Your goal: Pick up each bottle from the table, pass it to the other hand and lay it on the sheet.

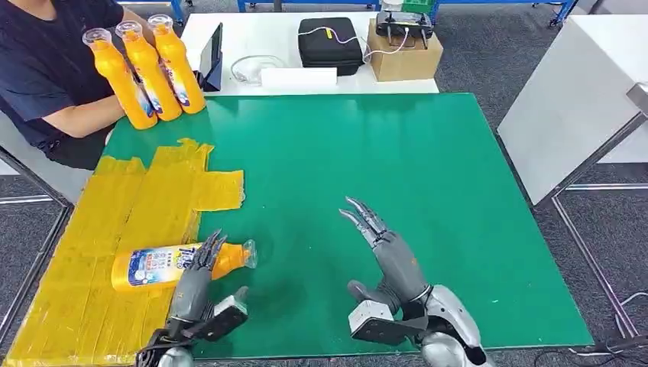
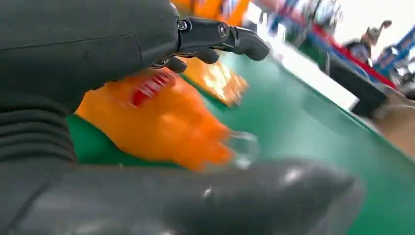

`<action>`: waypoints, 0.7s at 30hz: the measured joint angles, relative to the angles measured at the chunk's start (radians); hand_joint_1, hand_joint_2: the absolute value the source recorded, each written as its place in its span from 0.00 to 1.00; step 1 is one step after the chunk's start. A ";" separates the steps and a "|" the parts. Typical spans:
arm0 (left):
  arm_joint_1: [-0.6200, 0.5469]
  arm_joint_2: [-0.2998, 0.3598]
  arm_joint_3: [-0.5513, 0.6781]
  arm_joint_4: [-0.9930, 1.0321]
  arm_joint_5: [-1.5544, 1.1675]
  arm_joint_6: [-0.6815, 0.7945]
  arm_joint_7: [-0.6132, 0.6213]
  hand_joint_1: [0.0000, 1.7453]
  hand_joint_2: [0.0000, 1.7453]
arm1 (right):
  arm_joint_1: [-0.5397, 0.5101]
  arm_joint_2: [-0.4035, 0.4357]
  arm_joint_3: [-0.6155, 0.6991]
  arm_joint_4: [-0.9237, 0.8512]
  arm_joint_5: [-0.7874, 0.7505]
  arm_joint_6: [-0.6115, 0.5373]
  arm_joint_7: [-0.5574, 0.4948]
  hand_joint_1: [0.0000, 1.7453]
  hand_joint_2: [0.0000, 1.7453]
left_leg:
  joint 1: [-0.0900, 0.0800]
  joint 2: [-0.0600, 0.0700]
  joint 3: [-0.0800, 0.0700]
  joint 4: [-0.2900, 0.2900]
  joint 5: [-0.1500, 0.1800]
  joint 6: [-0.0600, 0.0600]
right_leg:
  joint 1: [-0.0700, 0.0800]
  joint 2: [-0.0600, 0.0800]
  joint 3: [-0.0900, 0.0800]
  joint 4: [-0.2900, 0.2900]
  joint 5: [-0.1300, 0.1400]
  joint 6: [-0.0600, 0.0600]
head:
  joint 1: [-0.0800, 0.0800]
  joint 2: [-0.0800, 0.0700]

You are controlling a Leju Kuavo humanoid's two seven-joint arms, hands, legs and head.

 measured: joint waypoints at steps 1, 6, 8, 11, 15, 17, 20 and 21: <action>0.007 -0.006 0.008 -0.031 0.025 -0.035 -0.001 0.00 0.00 | 0.006 0.005 0.001 0.003 0.001 0.000 -0.002 0.00 0.00 | 0.000 0.000 0.000 0.000 0.000 0.000 | 0.000 0.000 0.000 0.000 0.000 0.000 | 0.000 0.000; 0.041 -0.020 0.032 -0.136 0.098 -0.133 -0.025 0.00 0.00 | 0.019 0.025 0.002 0.015 0.010 0.010 -0.009 0.00 0.00 | 0.000 0.000 -0.001 0.000 0.000 0.000 | 0.000 0.000 -0.001 0.000 0.000 0.000 | 0.000 0.000; 0.058 -0.026 0.035 -0.185 0.166 -0.211 -0.036 0.00 0.00 | 0.024 0.035 0.001 0.022 0.009 0.012 -0.021 0.00 0.00 | 0.000 0.000 -0.001 0.000 0.000 0.000 | 0.000 0.000 -0.002 0.000 0.000 0.000 | 0.000 0.000; 0.084 -0.033 0.037 -0.265 0.285 -0.333 -0.048 0.00 0.00 | 0.040 0.056 -0.004 0.030 -0.022 0.022 -0.055 0.00 0.00 | 0.000 0.000 -0.002 0.000 0.000 0.000 | 0.000 0.000 -0.003 0.000 0.000 0.000 | 0.000 0.000; 0.139 -0.064 0.037 -0.395 0.416 -0.438 -0.071 0.00 0.00 | 0.080 0.106 -0.011 0.039 -0.030 0.023 -0.056 0.00 0.00 | 0.000 0.001 -0.003 0.000 0.000 0.000 | 0.000 0.000 -0.004 0.000 0.000 0.000 | 0.000 0.000; 0.171 -0.097 0.019 -0.455 0.442 -0.450 -0.084 0.00 0.00 | 0.104 0.137 -0.010 0.049 -0.054 0.023 -0.056 0.00 0.00 | 0.000 0.001 -0.004 0.000 -0.001 0.000 | 0.000 0.000 -0.005 0.000 0.000 0.000 | 0.000 0.000; 0.207 -0.127 -0.044 -0.518 0.456 -0.414 -0.093 0.00 0.00 | 0.123 0.179 -0.010 0.075 -0.081 0.019 -0.063 0.00 0.00 | 0.000 0.000 -0.005 0.000 -0.001 0.000 | 0.000 0.000 -0.005 0.000 0.000 0.000 | 0.000 0.000; 0.214 -0.131 -0.061 -0.532 0.459 -0.411 -0.095 0.00 0.00 | 0.126 0.188 -0.009 0.080 -0.082 0.018 -0.064 0.00 0.00 | 0.000 0.000 -0.005 0.000 -0.001 0.000 | 0.000 0.000 -0.005 0.000 0.000 0.000 | 0.000 0.000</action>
